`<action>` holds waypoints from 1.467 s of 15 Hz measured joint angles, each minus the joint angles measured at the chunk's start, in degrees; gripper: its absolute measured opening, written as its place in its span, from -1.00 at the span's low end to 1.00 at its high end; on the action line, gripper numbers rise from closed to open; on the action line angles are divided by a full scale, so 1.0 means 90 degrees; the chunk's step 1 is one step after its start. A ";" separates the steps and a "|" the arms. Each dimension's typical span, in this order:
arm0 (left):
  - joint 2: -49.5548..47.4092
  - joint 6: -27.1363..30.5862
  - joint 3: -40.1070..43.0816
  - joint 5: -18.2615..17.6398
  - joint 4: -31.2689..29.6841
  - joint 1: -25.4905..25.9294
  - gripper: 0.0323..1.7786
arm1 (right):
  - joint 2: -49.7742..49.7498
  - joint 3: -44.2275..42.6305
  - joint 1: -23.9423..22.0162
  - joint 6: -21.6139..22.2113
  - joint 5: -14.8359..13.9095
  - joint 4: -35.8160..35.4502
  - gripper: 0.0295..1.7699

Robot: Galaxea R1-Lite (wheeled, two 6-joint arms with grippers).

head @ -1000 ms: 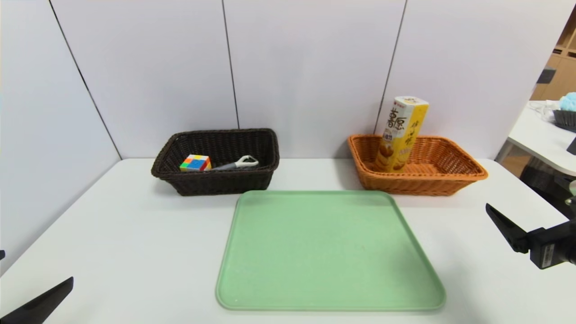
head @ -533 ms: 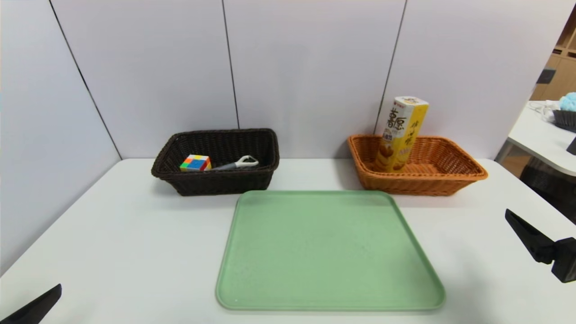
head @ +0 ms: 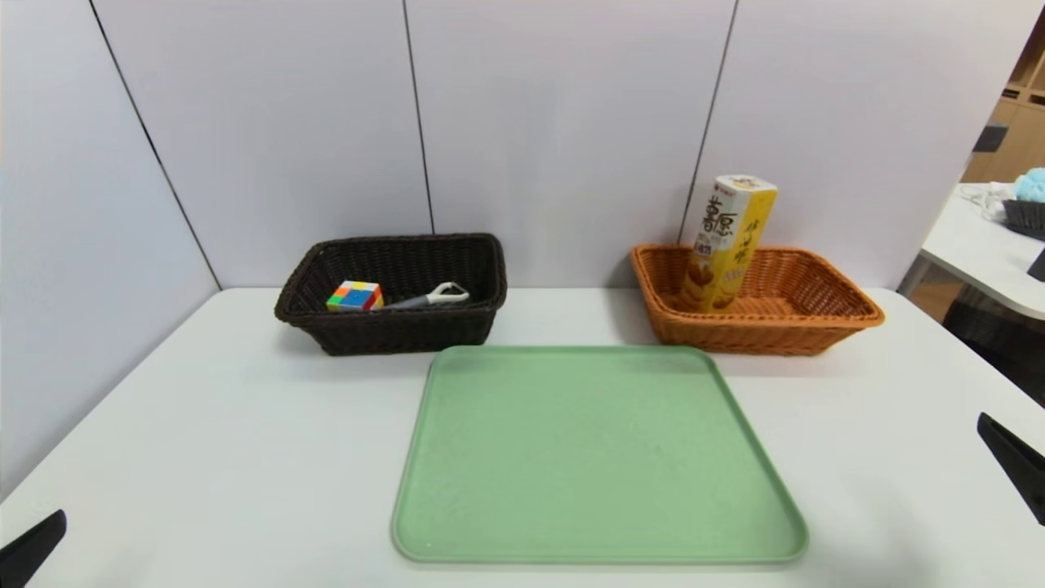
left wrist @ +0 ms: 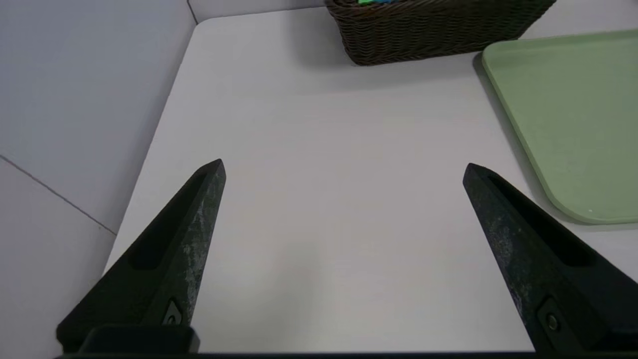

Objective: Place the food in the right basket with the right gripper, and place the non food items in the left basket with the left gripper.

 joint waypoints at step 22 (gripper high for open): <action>-0.2472 -0.0203 0.1180 -0.0653 0.0772 0.0825 0.90 | -0.2481 0.0542 -0.1135 0.0009 0.0068 0.1065 0.92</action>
